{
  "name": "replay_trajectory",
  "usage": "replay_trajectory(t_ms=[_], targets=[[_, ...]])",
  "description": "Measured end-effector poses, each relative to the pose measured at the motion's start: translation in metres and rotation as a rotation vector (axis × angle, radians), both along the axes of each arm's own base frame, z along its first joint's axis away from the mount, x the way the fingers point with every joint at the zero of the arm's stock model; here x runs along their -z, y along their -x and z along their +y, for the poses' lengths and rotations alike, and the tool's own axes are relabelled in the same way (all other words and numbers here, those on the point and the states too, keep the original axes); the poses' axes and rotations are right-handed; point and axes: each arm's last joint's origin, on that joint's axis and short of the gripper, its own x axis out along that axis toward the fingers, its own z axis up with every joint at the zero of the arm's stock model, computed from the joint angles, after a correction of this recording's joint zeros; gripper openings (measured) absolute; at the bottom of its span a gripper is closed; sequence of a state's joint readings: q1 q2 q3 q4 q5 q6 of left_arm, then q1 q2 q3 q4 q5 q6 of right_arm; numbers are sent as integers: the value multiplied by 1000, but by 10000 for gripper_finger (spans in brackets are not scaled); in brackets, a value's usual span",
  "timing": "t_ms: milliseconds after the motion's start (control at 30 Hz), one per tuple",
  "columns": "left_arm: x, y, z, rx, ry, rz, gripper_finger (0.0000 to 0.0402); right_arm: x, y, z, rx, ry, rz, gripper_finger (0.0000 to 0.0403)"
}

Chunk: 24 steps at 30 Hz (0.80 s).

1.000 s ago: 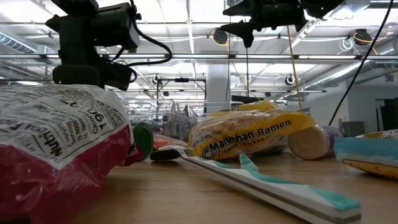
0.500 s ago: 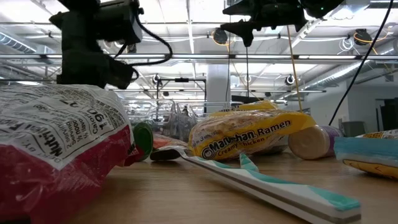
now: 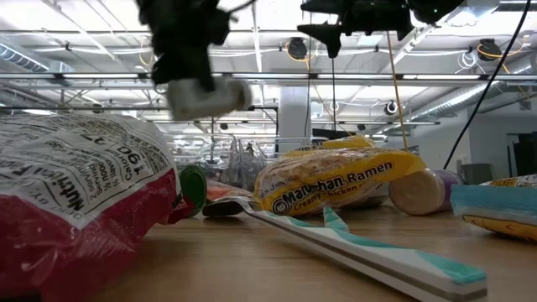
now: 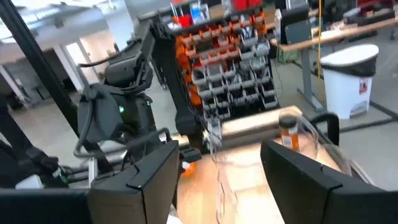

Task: Pick & Place Food Item
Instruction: Put the white spice bottle into the left transparent bin

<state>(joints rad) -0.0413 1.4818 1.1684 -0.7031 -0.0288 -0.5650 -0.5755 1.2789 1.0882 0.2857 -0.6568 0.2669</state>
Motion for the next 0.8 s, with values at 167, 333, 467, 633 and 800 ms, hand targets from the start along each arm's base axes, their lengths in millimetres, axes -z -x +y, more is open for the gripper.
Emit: replay_trajectory(t_ms=[167, 333, 467, 633, 800], targets=[[-46, -11, 14, -13, -127, -141, 203, -16, 5, 3, -6, 7, -113, 219], [-79, -14, 32, -6, -224, -217, 203, -26, 11, 6, -12, 0, -174, 219], [-103, -9, 49, -52, -253, -300, 203, -34, 19, 9, -13, -33, -196, 219], [-135, 0, 63, -122, -299, -525, 203, -38, 21, 16, -98, -63, -192, 219], [-161, 3, 68, -117, -335, -752, 203, -37, 16, 28, -186, -59, -180, 219]])
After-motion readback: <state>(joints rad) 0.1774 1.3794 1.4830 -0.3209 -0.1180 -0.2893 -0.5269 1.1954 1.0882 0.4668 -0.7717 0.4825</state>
